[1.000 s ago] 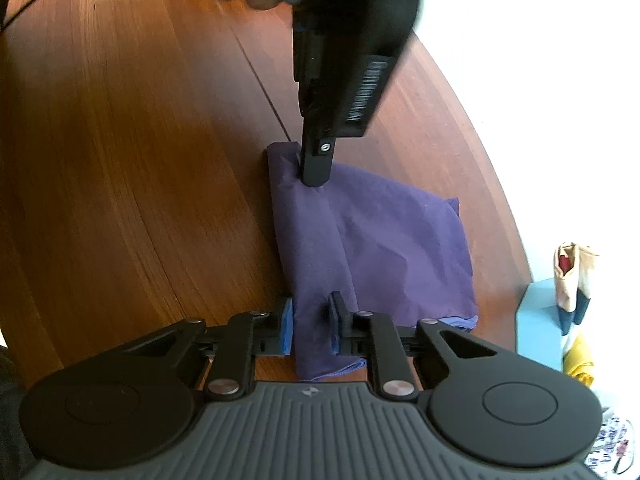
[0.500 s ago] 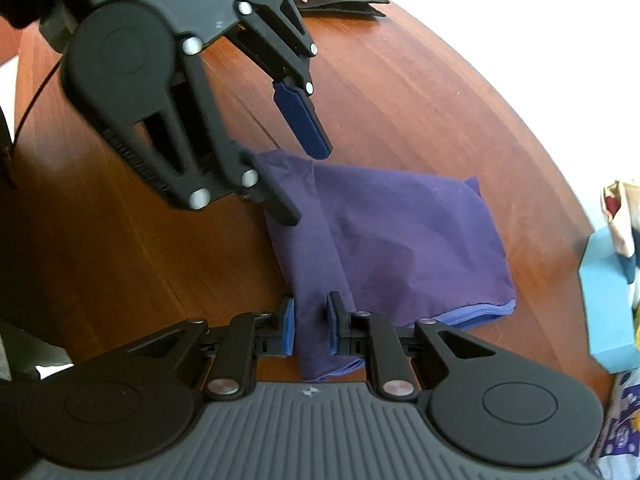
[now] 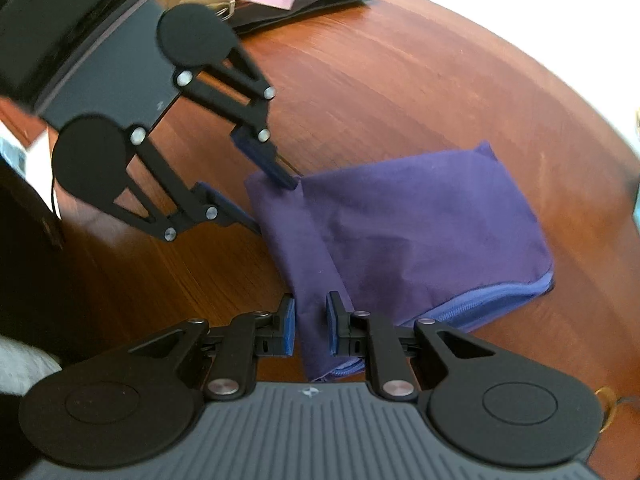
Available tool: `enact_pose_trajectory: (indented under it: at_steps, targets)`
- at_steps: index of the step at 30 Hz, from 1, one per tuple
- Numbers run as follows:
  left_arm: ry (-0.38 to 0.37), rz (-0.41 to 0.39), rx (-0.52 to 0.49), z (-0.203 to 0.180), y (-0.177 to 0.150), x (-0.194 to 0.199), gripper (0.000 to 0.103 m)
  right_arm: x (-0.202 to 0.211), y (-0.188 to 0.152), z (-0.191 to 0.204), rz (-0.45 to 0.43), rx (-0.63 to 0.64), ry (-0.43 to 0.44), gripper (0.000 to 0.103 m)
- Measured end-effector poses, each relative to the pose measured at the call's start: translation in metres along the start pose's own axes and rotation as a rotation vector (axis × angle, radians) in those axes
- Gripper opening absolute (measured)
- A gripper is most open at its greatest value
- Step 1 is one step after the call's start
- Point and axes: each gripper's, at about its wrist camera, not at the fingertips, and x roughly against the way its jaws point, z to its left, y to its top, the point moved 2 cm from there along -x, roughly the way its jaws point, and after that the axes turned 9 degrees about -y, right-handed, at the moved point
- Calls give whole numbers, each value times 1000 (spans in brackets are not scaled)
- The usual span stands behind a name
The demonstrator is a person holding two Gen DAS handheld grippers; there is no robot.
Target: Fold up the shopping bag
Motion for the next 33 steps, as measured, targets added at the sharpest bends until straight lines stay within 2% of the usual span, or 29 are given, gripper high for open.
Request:
enact_pose_trajectory:
  at_steps: [3,9,12,15,17,19,24,27,33]
  targets:
    - [-62,31,10,10,5,-2,24,0,0,-1,-20,35,8,20]
    - [-181,77,42,30,12,-6,23,0,-2,10,-64,196,-67,35]
    - [-201,90,27,33,16,-8,22,-4,-7,21,-70,290,-110,39]
    - [-207,102,0,32,21,-11,22,-12,-14,33,-76,405,-158,39]
    - [-217,106,10,34,24,-13,22,-15,-15,35,-62,399,-163,31]
    - [-229,108,38,38,27,-15,23,-15,-13,30,-47,330,-140,26]
    - [-237,73,183,52,31,-8,27,-14,-14,-6,-6,0,11,23]
    - [-200,35,253,55,34,1,28,-19,-17,-34,7,-205,111,23]
    - [-138,-67,392,64,34,22,27,-31,-31,-65,37,-439,244,22]
